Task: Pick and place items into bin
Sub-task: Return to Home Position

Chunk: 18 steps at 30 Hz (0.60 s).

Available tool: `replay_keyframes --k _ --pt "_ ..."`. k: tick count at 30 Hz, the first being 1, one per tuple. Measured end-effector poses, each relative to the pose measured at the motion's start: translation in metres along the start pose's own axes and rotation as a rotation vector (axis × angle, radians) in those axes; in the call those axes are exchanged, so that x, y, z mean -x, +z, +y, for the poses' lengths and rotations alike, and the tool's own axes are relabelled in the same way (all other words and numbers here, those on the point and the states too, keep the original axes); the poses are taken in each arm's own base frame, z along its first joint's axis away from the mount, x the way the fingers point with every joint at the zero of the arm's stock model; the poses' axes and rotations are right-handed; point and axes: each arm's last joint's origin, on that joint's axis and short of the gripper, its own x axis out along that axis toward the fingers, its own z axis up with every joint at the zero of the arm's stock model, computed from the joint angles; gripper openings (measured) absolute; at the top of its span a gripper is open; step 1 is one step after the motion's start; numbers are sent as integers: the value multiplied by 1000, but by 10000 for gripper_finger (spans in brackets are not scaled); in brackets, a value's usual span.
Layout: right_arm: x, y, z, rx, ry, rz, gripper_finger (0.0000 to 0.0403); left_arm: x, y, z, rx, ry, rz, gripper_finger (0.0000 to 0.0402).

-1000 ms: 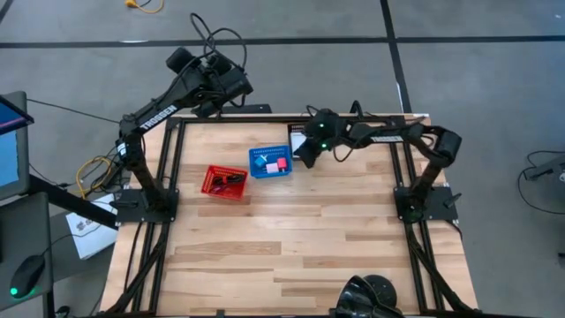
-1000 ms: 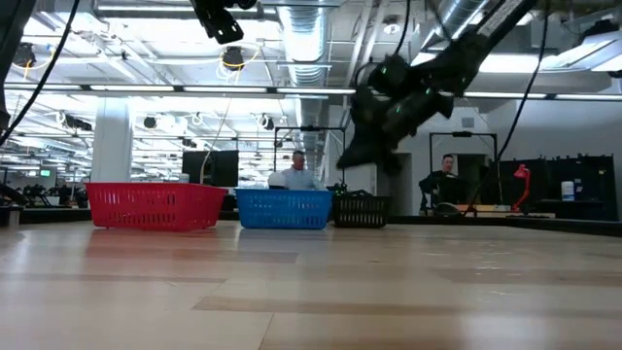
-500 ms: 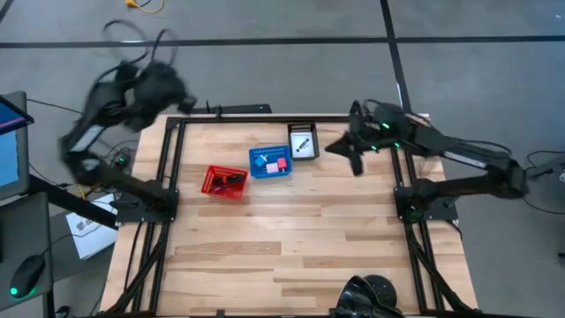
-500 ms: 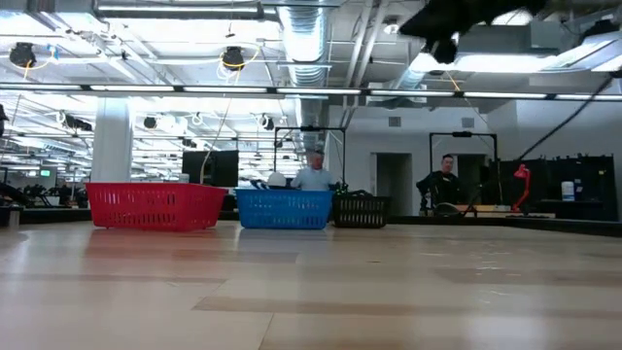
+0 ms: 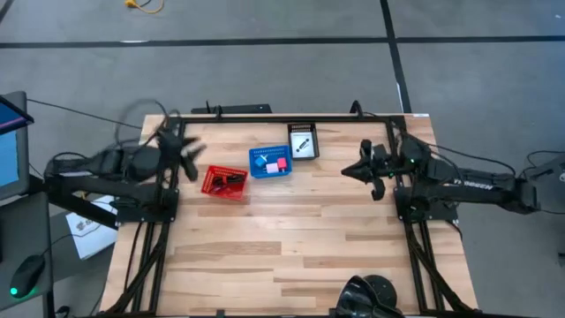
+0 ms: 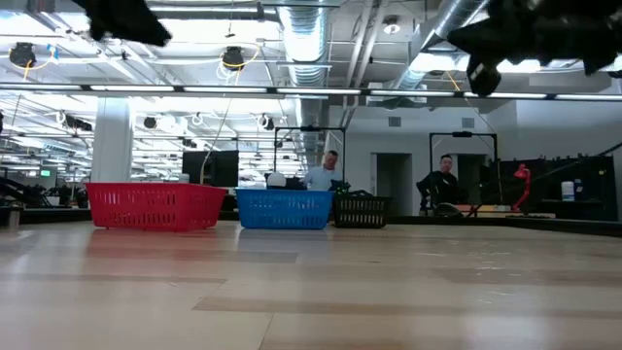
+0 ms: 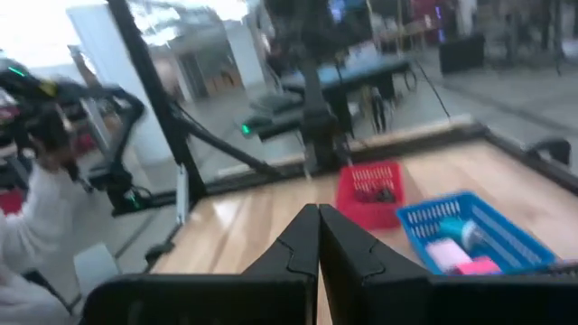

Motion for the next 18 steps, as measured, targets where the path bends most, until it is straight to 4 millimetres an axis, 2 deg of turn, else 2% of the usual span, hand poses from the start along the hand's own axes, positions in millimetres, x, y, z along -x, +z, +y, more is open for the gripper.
replay_keyframes --k 3,6,10,15,18 --pt "3 -22 1 30 38 -74 0 -5 -22 -12 9 -270 -164 139" --pt "6 -45 1 52 74 -132 0 -6 -42 -17 1 -423 -308 139" --pt "13 -61 -1 37 83 -197 0 -5 -60 -12 14 -407 -385 139" --pt "15 -60 -4 48 52 -209 0 4 -74 5 -5 -300 -349 139" --pt "16 -60 -8 51 20 -201 0 13 -80 15 42 -299 -364 139"
